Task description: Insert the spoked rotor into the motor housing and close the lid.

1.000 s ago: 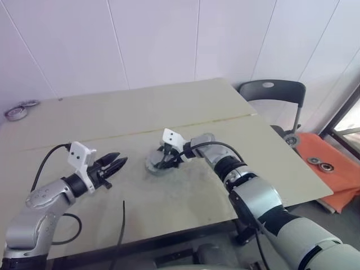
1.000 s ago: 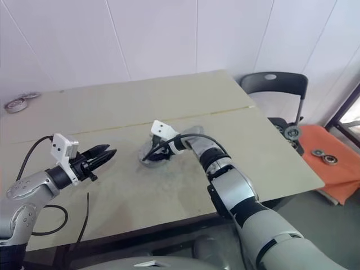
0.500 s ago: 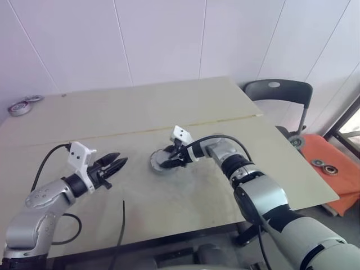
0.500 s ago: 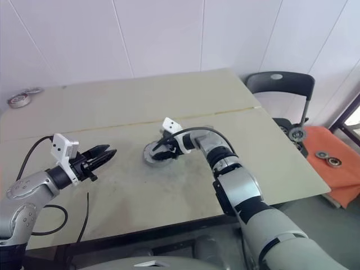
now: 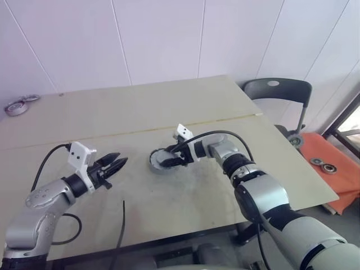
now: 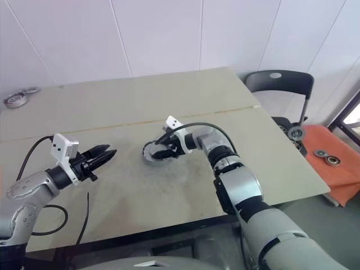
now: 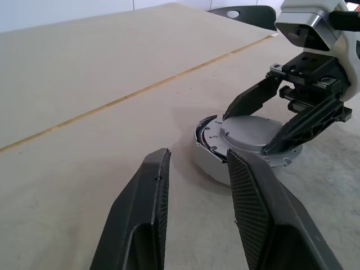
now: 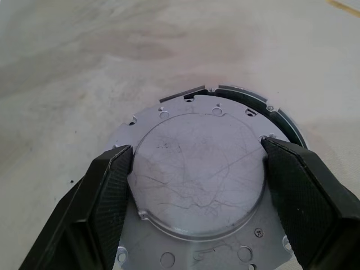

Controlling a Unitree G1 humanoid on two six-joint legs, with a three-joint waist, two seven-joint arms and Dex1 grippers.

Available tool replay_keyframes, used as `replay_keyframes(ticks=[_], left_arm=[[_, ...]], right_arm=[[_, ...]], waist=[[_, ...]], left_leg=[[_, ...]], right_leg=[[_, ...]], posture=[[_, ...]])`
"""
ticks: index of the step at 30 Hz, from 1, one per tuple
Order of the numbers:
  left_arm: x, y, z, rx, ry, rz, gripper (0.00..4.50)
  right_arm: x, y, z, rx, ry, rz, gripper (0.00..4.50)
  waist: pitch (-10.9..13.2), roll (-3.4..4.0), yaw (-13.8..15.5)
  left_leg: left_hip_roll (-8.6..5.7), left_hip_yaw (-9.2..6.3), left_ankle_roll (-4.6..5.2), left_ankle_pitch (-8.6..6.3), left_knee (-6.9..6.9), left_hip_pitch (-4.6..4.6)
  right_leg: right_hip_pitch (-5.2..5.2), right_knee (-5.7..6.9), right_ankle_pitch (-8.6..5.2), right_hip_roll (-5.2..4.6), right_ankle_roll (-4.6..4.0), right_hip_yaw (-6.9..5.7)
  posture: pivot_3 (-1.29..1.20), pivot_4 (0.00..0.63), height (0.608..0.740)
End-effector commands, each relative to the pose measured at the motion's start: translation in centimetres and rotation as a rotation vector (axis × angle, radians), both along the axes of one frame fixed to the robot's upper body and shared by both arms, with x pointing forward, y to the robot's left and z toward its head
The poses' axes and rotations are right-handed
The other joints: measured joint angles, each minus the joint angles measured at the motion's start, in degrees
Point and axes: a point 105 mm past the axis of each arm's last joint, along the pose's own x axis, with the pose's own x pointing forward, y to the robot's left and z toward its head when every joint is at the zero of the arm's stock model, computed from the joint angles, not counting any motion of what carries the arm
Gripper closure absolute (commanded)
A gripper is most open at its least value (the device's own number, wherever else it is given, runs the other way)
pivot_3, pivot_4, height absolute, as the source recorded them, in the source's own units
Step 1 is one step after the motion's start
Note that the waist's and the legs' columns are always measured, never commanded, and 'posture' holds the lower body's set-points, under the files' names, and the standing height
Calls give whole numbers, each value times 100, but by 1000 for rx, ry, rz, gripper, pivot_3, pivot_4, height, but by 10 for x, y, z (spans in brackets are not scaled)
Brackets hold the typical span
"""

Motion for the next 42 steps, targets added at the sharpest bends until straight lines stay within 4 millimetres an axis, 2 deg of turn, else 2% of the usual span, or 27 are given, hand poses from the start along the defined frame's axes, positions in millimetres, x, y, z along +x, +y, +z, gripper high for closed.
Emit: replay_keyframes(ticks=[1,4,6,9,13,21,31,35,40,42], left_arm=[[-1,-2,12,4,-48,-7,2798],[0,-3,12,4,-48,-9,2798],[1,-3,12,4,-49,-10,2798],[2,-3,12,5,-50,-11,2798],[3,-3,13,4,-51,-12,2798],[3,-5,12,-2,-46,-20,2798],[3,-6,10,-4,-40,-22,2798],[3,-6,10,-5,-40,-20,2798],[2,-5,10,-4,-42,-13,2798],[2,-4,10,-4,-42,-10,2798]], right_arm=[[-12,6,-9,57,168,-9,1233],[-16,14,17,201,217,65,1233],[-19,16,26,252,228,107,1233],[-18,18,26,252,207,104,1233],[-5,26,31,258,130,7,1233],[2,40,38,283,53,-54,1233],[5,35,20,181,-28,-95,1233],[1,34,15,150,-50,-47,1233],[-12,28,-13,8,-148,53,1233],[-13,27,-18,-16,-173,58,1233]], waist=[[3,-1,-5],[9,-9,-17],[6,-13,-23],[4,-17,-38],[5,-15,-43],[7,-14,-26],[6,-15,-13],[6,-15,-10],[3,-18,-12],[2,-19,-11]], left_leg=[[0,0,0,0,0,0],[2,0,0,0,-2,-8],[4,0,0,0,-5,-27],[8,0,0,1,0,-99],[11,0,0,1,-7,-100],[10,2,0,1,7,-99],[10,2,0,1,9,-98],[10,1,0,2,17,-94],[9,1,0,2,18,-90],[9,1,0,2,17,-89]], right_leg=[[-1,1,0,0,0,0],[-11,3,2,3,2,1],[-32,5,11,6,17,1],[-110,21,29,10,-5,1],[-118,25,29,11,-6,2],[-112,28,31,14,-8,2],[-110,30,31,14,-9,2],[-105,38,31,14,-9,2],[-101,40,31,14,-8,2],[-99,41,31,14,-8,2]], posture=[[0,0,740],[0,0,740],[0,0,740],[0,0,740],[0,0,740],[0,0,740],[0,0,740],[0,0,740],[0,0,740],[0,0,740]])
